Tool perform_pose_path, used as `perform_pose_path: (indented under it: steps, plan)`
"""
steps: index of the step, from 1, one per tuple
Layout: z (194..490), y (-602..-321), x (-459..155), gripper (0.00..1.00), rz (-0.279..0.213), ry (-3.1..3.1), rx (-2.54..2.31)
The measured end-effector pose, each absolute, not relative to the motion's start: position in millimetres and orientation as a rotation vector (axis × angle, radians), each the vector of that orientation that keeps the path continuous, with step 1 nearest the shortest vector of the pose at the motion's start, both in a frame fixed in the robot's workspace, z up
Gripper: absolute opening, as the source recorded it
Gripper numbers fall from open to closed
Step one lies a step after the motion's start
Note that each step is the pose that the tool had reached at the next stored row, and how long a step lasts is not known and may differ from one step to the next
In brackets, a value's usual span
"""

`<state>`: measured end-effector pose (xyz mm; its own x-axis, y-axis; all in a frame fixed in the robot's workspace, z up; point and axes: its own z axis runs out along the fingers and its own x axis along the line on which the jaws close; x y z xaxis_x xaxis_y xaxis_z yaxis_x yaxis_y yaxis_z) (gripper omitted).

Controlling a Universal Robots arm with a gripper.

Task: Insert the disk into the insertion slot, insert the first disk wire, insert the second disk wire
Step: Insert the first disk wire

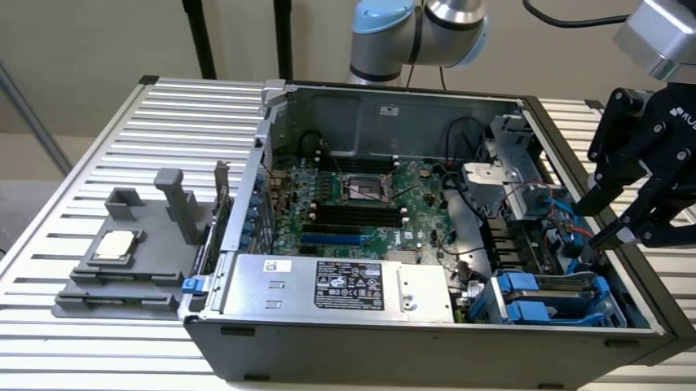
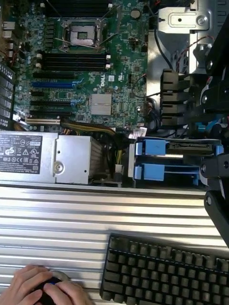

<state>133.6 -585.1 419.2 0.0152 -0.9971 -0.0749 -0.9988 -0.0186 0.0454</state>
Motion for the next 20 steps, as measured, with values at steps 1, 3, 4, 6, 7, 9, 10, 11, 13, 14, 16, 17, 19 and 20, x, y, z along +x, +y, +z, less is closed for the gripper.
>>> perform_pose_path:
  steps: [1, 3, 4, 6, 7, 9, 10, 11, 13, 14, 16, 17, 19, 20]
  plan:
    - [417, -583, 136, 0.4, 0.133, 2.186, -2.224]
    - [414, -579, 139, 0.4, 0.133, 2.187, -2.224]
    - [412, -577, 141, 0.4, 0.133, 2.187, -2.224]
    - [409, -575, 145, 0.4, 0.132, 2.187, -2.224]
    - [407, -574, 147, 0.4, 0.132, 2.187, -2.224]
    - [404, -574, 151, 0.4, 0.13, 2.187, -2.224]
    - [403, -574, 153, 0.4, 0.13, 2.188, -2.222]
    - [402, -574, 155, 0.4, 0.129, 2.189, -2.221]
    - [399, -574, 159, 0.4, 0.129, 2.191, -2.219]
    - [397, -574, 161, 0.4, 0.128, 2.192, -2.218]
    - [393, -574, 165, 0.4, 0.128, 2.192, -2.217]
    - [391, -574, 167, 0.4, 0.128, 2.192, -2.217]
    - [388, -574, 169, 0.4, 0.128, 2.193, -2.218]
    - [386, -574, 170, 0.4, 0.127, 2.193, -2.218]
